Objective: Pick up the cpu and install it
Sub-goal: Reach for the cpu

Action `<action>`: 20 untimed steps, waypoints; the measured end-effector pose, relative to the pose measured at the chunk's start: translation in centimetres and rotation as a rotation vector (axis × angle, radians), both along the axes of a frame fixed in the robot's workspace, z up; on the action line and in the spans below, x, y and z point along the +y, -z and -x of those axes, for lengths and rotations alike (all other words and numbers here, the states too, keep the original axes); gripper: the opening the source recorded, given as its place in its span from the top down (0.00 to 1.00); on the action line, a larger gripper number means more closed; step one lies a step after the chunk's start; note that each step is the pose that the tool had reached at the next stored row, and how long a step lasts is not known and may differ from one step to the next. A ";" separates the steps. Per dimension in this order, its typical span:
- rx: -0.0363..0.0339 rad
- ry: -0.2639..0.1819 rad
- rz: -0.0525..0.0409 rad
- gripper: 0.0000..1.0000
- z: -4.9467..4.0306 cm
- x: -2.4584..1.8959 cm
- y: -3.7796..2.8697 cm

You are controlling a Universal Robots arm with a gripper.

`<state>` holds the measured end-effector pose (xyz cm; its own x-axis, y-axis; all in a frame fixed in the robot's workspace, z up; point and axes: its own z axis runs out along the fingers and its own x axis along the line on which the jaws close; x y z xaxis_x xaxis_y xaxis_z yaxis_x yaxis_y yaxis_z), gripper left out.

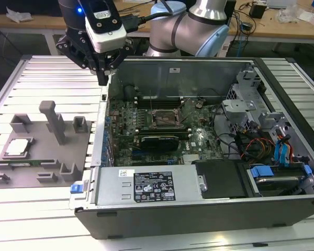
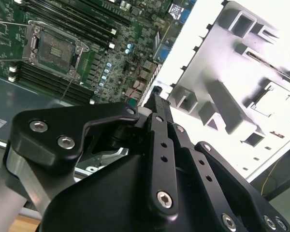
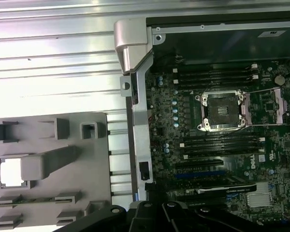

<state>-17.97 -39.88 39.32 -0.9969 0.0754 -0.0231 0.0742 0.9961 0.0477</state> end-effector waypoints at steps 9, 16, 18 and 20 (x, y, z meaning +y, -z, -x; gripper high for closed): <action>0.0000 0.000 0.0000 0.89 0.96 0.00 0.00; 0.0000 0.000 0.0000 0.89 1.81 0.00 0.00; 0.0000 0.000 -0.0002 0.89 2.06 0.00 0.00; 0.0001 0.000 -0.0015 0.89 2.24 0.00 0.02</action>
